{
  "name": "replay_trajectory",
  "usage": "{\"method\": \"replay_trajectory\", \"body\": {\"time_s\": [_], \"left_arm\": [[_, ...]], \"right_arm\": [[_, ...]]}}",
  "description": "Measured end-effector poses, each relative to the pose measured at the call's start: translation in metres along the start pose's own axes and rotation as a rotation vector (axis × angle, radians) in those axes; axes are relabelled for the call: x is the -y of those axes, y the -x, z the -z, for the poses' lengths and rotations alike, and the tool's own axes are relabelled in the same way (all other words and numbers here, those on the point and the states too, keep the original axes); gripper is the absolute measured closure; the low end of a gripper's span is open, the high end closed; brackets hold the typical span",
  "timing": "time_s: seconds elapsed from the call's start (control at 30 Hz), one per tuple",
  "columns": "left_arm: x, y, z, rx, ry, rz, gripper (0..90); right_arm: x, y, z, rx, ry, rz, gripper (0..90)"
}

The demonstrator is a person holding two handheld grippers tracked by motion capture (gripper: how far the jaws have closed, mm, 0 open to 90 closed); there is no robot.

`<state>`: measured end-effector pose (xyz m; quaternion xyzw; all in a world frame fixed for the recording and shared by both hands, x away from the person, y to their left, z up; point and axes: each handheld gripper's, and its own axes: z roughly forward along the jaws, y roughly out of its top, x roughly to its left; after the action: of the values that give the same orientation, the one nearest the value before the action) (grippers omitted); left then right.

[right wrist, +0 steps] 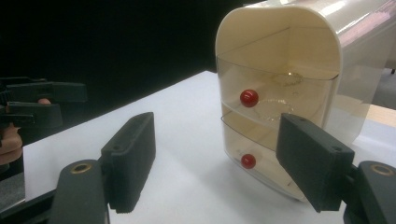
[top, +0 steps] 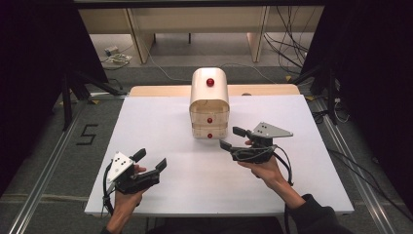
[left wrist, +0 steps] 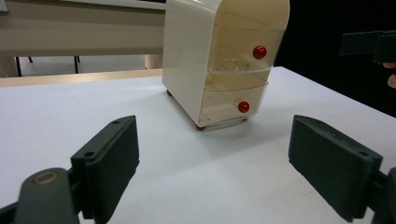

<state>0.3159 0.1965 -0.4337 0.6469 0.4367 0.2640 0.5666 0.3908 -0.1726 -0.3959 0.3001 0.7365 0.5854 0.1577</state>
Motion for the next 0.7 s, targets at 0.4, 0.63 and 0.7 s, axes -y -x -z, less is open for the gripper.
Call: {"method": "replay_trajectory", "body": {"time_s": [0.4,0.63,0.7], "left_arm": [[0.0001,0.0003,-0.0003,0.004,-0.001,0.0,15.6],[0.0001,0.0004,-0.0005,0.007,-0.004,-0.003,15.6],[0.0001,0.0004,-0.0004,0.007,-0.004,-0.003,15.5]], "right_arm": [[0.0038,0.0008,0.0059,0.003,-0.001,-0.01,25.9],[0.0063,0.0016,0.009,0.016,-0.019,-0.02,21.5],[0.0067,0.0021,0.0103,0.023,-0.022,-0.022,19.6]]}}
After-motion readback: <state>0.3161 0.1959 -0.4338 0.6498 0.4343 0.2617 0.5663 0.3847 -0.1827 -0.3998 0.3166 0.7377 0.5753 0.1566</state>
